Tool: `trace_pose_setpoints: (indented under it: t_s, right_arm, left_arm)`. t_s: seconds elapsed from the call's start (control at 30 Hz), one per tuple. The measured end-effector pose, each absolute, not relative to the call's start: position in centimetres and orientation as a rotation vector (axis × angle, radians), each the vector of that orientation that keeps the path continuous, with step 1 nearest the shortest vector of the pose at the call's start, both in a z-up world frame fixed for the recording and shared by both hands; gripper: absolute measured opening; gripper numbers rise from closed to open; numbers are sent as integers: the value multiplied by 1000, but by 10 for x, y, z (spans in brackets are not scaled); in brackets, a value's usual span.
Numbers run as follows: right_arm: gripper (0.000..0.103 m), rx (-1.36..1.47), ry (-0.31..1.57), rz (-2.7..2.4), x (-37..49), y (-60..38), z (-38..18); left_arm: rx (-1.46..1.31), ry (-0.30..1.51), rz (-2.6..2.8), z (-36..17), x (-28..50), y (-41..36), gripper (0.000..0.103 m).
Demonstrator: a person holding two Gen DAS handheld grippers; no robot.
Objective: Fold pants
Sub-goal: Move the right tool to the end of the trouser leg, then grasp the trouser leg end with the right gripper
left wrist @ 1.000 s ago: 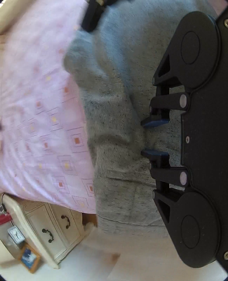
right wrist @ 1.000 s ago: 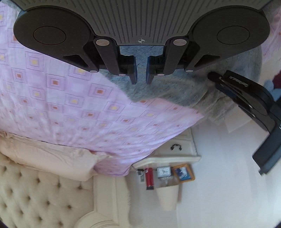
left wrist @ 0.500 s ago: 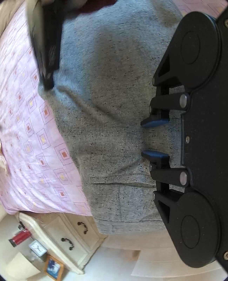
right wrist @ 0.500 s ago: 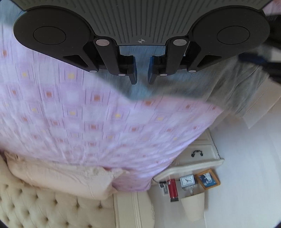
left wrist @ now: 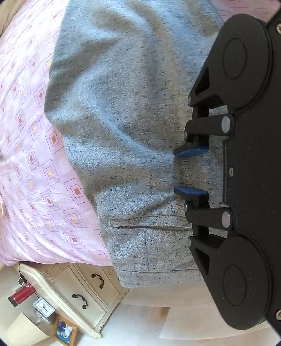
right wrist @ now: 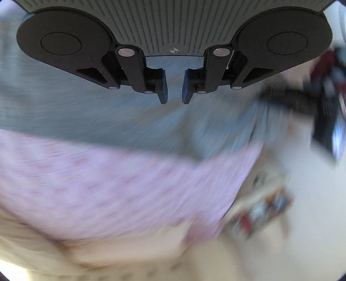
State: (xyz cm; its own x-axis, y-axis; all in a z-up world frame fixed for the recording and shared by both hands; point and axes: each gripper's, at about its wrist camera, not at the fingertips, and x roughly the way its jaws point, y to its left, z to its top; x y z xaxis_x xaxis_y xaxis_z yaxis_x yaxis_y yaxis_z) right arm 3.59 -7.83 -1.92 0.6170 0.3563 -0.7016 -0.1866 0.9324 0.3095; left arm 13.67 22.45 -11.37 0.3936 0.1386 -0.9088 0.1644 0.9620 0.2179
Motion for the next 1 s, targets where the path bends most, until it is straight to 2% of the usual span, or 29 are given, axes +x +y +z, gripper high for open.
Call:
trace_pose_setpoints:
  t_s: [0.1,0.2,0.33,0.43,0.57,0.73,0.83,0.9,1.0]
  right_arm:
    - [16,360,740,156,29,-153,15]
    - [21,402,648,-37,12,-230,33]
    - [21,409,622,-309,-15,-320,20]
    - [21,431,669,-440,-36,-369,-7]
    - [21,521,704,-511,-55,-399,-41]
    - [21,541,649,-458,-53,-393,-54]
    - [21,566,677,-440,-53,-403,-65]
    - [13,551,743,-463,-56,-403,-82]
    - [13,548,742,-433,-70,-397,-86]
  left_arm:
    - [319,1166,-18,-114,132,220,40]
    - [338,1167,-20,-114,131,216,40]
    - [299,1177,-31,-107,134,212,38]
    - [255,1154,-66,-91,137,204,38]
    - [187,1087,-126,-58,143,177,38]
    - [128,1038,-224,-34,151,120,39]
    - [108,1043,-278,-37,153,83,39]
    - [100,1057,-307,-47,152,63,40]
    - [86,1141,-348,-70,152,44,40]
